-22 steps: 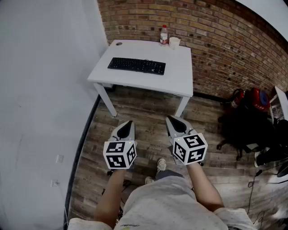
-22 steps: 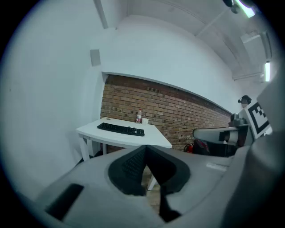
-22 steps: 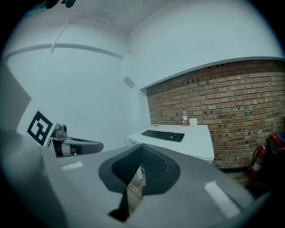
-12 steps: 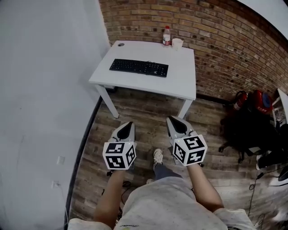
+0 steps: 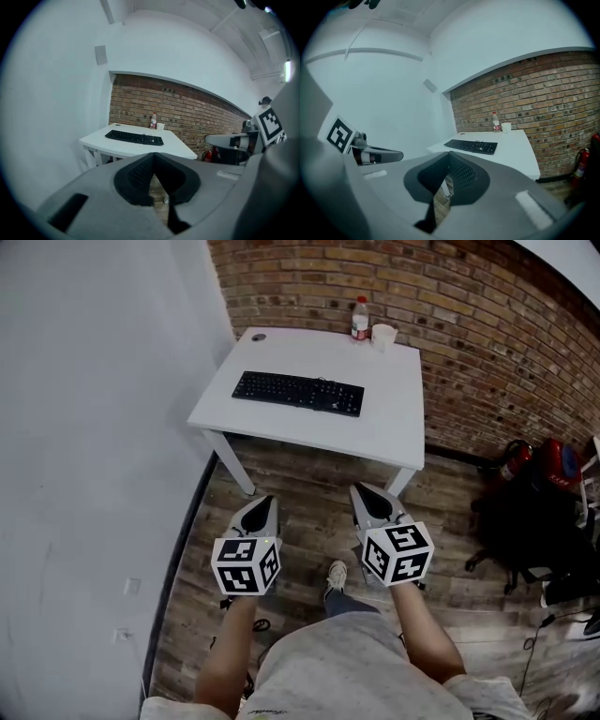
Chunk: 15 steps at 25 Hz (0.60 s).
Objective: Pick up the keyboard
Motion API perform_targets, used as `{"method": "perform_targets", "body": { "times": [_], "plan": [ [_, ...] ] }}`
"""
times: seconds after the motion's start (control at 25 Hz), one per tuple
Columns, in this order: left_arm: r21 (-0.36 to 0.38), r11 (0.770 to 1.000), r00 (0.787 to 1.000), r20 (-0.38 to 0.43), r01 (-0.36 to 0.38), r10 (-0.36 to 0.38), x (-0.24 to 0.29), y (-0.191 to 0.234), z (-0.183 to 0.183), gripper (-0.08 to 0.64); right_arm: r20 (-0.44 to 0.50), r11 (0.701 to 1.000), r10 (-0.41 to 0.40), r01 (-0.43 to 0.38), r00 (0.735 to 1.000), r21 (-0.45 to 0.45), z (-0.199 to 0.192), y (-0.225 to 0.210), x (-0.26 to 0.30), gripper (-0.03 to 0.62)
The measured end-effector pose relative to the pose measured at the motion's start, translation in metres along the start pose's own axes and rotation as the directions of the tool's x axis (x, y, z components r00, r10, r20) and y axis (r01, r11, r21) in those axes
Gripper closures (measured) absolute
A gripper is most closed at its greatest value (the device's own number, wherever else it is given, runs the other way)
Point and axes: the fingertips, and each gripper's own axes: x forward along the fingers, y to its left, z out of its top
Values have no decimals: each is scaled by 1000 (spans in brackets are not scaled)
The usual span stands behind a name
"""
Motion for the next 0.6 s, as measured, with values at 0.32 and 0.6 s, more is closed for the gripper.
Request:
{"method": "perform_targets", "body": {
  "times": [0.32, 0.6],
  "plan": [
    [9, 1000, 999, -24, -21, 21, 73, 22, 34, 566, -16, 999, 5, -5, 1000, 41, 23, -53, 68, 580],
    [-9, 999, 999, -34, -33, 33, 136, 35, 54, 565, -39, 999, 16, -14, 999, 48, 34, -94, 117, 580]
  ]
}}
